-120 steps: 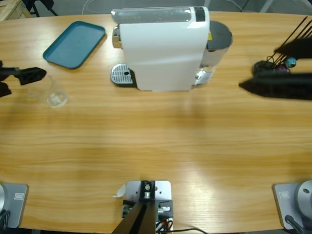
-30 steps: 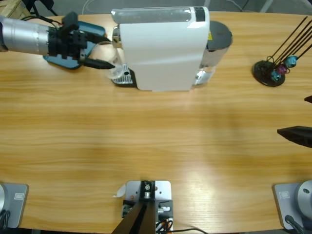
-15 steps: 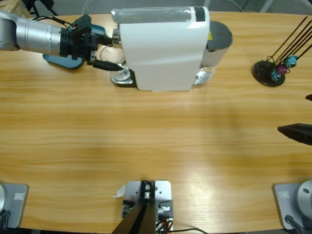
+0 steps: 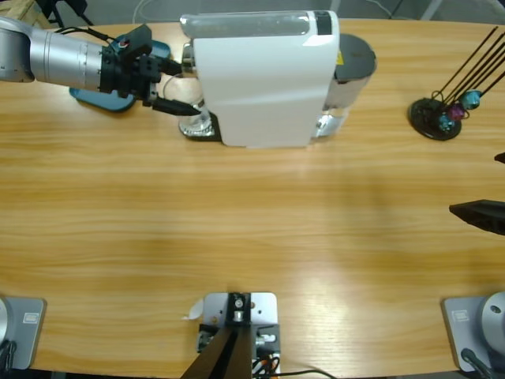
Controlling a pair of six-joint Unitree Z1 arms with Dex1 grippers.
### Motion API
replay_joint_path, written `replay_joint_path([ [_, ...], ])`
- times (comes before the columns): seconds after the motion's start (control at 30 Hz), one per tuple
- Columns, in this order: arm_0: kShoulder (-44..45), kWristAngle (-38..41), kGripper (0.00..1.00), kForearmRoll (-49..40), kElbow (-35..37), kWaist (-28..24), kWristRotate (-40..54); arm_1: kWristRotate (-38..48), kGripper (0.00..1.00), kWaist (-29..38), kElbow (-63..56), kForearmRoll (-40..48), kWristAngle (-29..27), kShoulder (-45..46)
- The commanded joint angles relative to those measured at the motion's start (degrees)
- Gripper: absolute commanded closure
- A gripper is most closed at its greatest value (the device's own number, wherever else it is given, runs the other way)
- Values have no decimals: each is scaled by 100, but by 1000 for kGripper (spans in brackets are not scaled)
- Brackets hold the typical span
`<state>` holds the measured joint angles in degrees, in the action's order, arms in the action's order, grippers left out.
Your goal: Pour coffee
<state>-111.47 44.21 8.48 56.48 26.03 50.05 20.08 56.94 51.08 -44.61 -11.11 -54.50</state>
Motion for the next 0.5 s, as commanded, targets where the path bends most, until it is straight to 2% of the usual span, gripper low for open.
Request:
replay_joint_path([
  [0.03, -270, -82, 1000, -83, 47, 113, -85, 39, 0, -84, -195, 0, -76, 112],
  [0.13, -297, -198, 1000, -83, 86, 131, -92, 32, 0, -87, -186, -11, -90, 112],
  [0.2, -305, -271, 478, -83, 104, 131, -100, 31, 0, -87, -186, 0, -93, 83],
  [0.27, -300, -271, 316, -71, 86, 131, -102, 31, 0, -87, -186, 14, -93, 71],
  [0.5, -276, 190, 293, -29, 67, 95, -188, 31, 0, -87, -195, 23, -88, 45],
])
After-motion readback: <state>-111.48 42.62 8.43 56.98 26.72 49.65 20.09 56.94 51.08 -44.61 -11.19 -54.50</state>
